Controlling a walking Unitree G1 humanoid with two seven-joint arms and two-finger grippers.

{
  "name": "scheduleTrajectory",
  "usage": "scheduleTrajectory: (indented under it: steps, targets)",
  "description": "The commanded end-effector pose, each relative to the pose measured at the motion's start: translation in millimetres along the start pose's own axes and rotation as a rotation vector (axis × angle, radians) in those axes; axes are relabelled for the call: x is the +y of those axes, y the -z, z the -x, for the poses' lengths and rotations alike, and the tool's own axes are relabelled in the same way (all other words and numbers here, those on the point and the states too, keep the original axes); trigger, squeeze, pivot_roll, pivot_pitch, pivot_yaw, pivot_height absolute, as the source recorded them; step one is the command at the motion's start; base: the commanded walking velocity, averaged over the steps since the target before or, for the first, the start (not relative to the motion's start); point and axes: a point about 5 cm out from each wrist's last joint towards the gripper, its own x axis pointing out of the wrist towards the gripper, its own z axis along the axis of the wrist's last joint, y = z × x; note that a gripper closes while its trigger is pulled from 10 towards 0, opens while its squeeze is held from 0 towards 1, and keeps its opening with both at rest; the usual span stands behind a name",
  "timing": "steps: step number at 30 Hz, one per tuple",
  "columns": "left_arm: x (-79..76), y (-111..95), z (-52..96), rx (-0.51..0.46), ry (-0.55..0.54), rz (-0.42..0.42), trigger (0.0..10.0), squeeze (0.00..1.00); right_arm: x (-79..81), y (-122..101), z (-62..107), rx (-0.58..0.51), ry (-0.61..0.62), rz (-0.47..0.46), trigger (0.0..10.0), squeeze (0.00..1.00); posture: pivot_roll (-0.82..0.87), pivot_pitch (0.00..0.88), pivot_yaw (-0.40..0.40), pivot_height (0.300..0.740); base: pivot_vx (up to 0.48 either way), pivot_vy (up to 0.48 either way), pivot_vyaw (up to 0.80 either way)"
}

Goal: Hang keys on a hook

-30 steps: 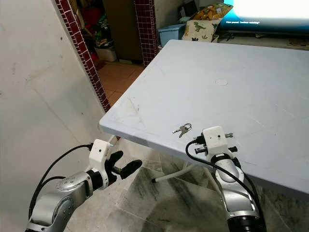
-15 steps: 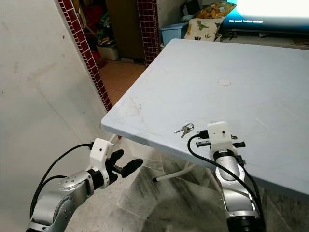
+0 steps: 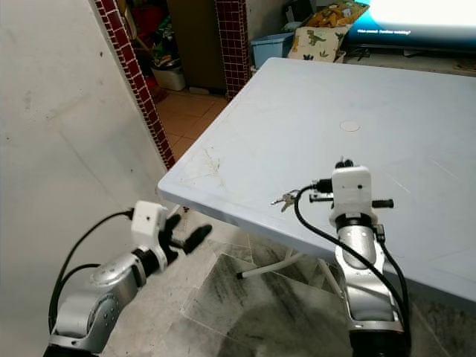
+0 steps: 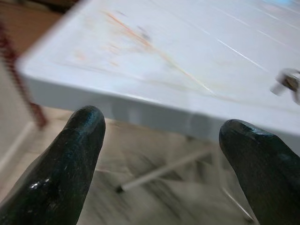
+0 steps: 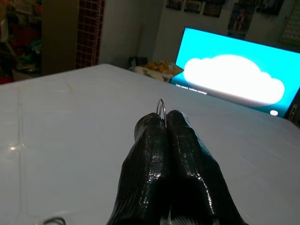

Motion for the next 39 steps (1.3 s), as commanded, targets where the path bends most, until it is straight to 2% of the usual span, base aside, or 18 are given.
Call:
scheduleTrajectory:
  steps: [1,7,14,25,31,35,37,39]
  targets:
    - [11.1,-2.7,0.5,-0.017,-0.07,-0.019,10.0,0.0,6.4,-9.0,-1.1,-0.021,-0.009,-0.006,10.0,0.0,-0.08,0.0,0.139,0.74,0.0,0.0,0.0]
    - [21.5,-7.2,-1.1,-0.054,-0.17,-0.032,10.0,0.0,8.1,-12.4,-0.7,-0.013,0.005,-0.018,10.0,0.0,-0.08,0.0,0.138,0.74,0.0,0.0,0.0]
    - [22.2,-5.8,-2.1,-0.064,-0.19,-0.038,10.0,0.0,10.4,-12.8,0.7,-0.014,-0.012,0.005,10.0,0.0,-0.08,0.0,0.136,0.74,0.0,0.0,0.0]
    - [22.1,-4.6,-3.7,-0.062,-0.209,-0.042,10.0,0.0,13.6,-12.8,1.6,-0.003,-0.019,0.003,10.0,0.0,-0.08,0.0,0.14,0.74,0.0,0.0,0.78]
    - [22.4,-4.7,-4.5,-0.028,-0.231,-0.04,10.0,0.0,15.7,-12.9,1.5,0.0,-0.027,-0.015,10.0,0.0,-0.08,0.0,0.136,0.74,0.0,0.0,0.8]
    - [24.4,-4.4,-4.6,-0.03,-0.214,0.026,10.0,0.0,20.7,-15.0,0.2,-0.006,-0.044,-0.023,10.0,0.0,-0.08,0.0,0.136,0.74,0.0,0.0,0.8]
    - [26.4,-4.2,-3.6,-0.036,-0.225,-0.003,10.0,0.0,21.5,-15.6,-0.1,-0.008,-0.047,-0.025,10.0,0.0,-0.07,0.0,0.135,0.74,0.0,0.0,0.8]
    - [27.0,-2.8,-3.2,-0.029,-0.23,0.004,10.0,0.0,21.7,-15.7,-0.6,-0.006,-0.047,-0.026,10.0,0.0,-0.07,0.0,0.135,0.74,0.0,0.0,0.8]
